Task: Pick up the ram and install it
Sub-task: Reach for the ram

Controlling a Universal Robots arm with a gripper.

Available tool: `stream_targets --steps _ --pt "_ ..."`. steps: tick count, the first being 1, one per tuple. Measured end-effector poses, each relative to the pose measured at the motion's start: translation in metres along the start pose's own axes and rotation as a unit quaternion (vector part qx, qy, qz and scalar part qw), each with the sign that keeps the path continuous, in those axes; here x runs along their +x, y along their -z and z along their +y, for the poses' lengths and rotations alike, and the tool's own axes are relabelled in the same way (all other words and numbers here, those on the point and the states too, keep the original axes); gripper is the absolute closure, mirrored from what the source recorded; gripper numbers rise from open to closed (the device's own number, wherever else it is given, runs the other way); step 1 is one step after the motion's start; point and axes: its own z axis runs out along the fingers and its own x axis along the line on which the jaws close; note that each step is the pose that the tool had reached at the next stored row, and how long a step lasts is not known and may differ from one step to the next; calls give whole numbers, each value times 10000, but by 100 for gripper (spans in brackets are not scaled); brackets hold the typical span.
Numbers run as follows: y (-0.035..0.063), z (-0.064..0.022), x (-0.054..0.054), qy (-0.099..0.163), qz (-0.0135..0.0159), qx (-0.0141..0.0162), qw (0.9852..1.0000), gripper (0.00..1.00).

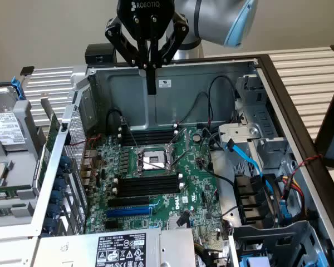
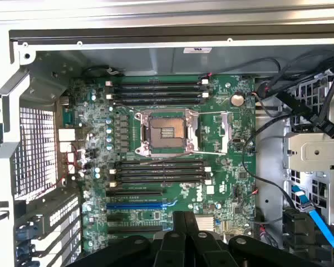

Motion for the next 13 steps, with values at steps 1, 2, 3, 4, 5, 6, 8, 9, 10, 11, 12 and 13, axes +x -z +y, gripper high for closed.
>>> stream_targets --steps 1,2,3,4,5,6,8,9,10,11,12,13 --pt "0 0 0 0 0 0 10000 90" --pt "0 0 0 0 0 0 10000 90" --pt "0 0 0 0 0 0 10000 90" --pt "0 0 0 0 0 1 10000 90" --pt "0 0 0 0 0 1 10000 90" --pt "0 0 0 0 0 1 10000 90" --pt "1 0 0 0 0 2 10000 90" --pt "0 0 0 0 0 2 10000 90" --pt "0 0 0 0 0 2 10000 90" --pt "0 0 0 0 0 3 10000 90" --pt "0 0 1 0 0 3 10000 90" --pt "0 0 0 0 0 3 10000 90"
